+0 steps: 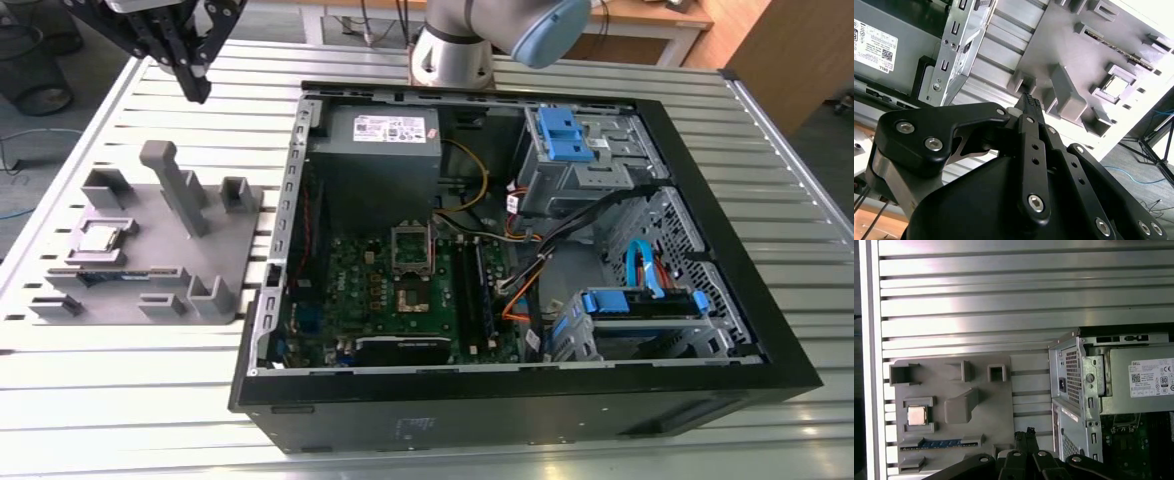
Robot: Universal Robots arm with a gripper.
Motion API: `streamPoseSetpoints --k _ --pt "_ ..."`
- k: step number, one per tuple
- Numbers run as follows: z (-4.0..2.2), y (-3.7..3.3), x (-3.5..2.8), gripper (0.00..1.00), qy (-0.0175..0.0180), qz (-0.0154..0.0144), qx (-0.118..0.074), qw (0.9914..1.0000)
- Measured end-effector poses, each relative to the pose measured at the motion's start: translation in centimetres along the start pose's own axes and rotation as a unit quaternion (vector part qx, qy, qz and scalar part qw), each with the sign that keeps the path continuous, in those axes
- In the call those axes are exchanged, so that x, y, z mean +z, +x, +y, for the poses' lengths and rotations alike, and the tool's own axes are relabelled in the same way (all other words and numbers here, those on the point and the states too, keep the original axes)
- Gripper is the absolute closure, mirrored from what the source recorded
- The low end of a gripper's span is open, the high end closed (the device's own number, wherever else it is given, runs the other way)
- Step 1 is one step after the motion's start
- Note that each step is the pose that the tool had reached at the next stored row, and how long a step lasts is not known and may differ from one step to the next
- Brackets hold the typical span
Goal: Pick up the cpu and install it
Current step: 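Reach for the cpu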
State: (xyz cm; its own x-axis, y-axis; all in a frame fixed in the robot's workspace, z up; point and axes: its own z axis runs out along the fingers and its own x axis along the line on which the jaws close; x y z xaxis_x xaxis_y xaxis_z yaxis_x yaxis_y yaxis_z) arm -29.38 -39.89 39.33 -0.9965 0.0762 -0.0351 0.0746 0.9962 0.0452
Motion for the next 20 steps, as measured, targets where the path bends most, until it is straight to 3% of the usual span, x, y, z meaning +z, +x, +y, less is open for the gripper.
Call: streamPoseSetpoints --k 20 --pt "-0.13 1.74 -0.07 0.89 0.0 -0.0006 0.0 1.0"
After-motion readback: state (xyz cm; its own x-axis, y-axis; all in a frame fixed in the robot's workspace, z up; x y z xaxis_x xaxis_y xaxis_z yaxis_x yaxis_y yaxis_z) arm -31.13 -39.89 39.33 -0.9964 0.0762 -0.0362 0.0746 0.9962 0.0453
